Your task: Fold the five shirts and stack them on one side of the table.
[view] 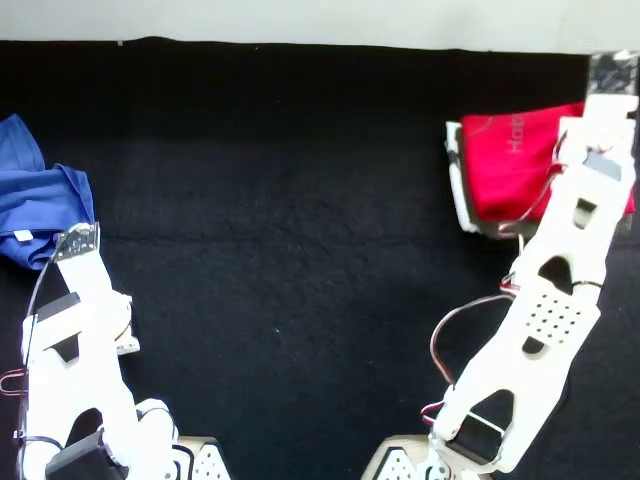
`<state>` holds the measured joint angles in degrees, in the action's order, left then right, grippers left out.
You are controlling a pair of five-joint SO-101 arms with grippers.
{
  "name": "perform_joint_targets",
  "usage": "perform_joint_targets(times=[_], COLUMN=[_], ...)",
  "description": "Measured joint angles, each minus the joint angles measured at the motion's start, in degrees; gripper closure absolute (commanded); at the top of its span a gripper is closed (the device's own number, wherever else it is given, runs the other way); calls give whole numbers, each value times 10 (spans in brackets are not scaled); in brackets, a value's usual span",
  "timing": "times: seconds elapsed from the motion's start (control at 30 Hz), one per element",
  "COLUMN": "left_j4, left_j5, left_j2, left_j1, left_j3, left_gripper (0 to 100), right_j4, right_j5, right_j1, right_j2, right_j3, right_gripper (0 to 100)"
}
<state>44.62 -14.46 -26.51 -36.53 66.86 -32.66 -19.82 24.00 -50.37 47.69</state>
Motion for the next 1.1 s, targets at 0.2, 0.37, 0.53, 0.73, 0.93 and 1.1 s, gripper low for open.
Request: perform_joint_targets(times=[0.2, 0.37, 0.53, 0.73, 0.93, 1.1], left_j4=[0, 0, 0, 0, 0, 0], left_j5=[0, 0, 0, 0, 0, 0], left_j2=[0, 0, 0, 0, 0, 0], left_j1=[0, 0, 0, 0, 0, 0], left_j3=[0, 0, 0, 0, 0, 0], left_gripper=[990, 990, 990, 990, 990, 990], right_j4=[-135, -252, -396, -575, -626, -583], right_j5=[68, 79, 79, 79, 79, 62], right_j1=[0, -2, -18, -42, 1, 60], right_j2=[27, 27, 43, 66, 48, -59], right_j3=[116, 220, 347, 464, 437, 419], right_gripper=[803, 803, 803, 803, 961, 993])
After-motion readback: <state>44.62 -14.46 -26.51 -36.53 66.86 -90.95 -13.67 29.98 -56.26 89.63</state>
